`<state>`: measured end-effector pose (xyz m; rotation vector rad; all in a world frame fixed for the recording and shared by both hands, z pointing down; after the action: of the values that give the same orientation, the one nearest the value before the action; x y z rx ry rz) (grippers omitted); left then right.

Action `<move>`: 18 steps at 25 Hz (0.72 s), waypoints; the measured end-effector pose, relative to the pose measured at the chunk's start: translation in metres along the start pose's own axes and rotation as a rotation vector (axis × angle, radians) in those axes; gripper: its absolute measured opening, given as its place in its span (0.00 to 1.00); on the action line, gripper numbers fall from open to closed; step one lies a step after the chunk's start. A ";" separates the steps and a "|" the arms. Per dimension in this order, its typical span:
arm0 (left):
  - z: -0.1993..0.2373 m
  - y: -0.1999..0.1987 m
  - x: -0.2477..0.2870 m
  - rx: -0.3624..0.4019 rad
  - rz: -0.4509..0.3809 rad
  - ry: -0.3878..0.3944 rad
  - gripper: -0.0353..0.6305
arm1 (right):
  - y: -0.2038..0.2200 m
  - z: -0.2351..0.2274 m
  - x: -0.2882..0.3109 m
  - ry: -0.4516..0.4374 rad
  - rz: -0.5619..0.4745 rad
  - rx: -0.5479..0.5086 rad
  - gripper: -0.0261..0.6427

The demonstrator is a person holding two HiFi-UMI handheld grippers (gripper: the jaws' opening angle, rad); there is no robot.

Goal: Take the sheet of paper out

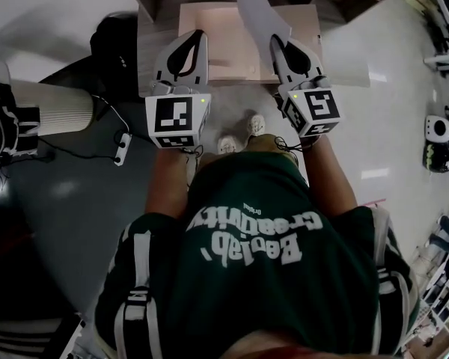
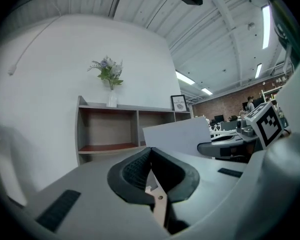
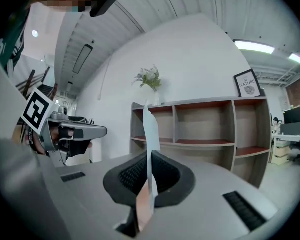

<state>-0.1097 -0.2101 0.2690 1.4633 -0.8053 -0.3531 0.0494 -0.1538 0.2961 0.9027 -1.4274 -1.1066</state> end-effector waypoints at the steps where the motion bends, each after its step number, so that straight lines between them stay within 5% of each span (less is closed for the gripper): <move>1: 0.000 0.001 -0.001 0.000 0.001 0.003 0.08 | 0.000 0.002 -0.003 0.015 0.001 -0.006 0.09; 18: -0.007 0.003 0.002 0.020 0.014 0.036 0.08 | 0.006 -0.001 -0.011 0.094 -0.010 -0.008 0.09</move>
<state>-0.1041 -0.2059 0.2734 1.4780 -0.7916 -0.3078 0.0520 -0.1420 0.2992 0.9452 -1.3415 -1.0631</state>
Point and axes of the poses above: the fingertips, and each gripper's own axes: x forward along the fingers, z to its left, y out of its underside, the point moved 4 cm from there along -x, backward along the fingers, and after that the axes turned 12 degrees about z, right-handed, at the moved point
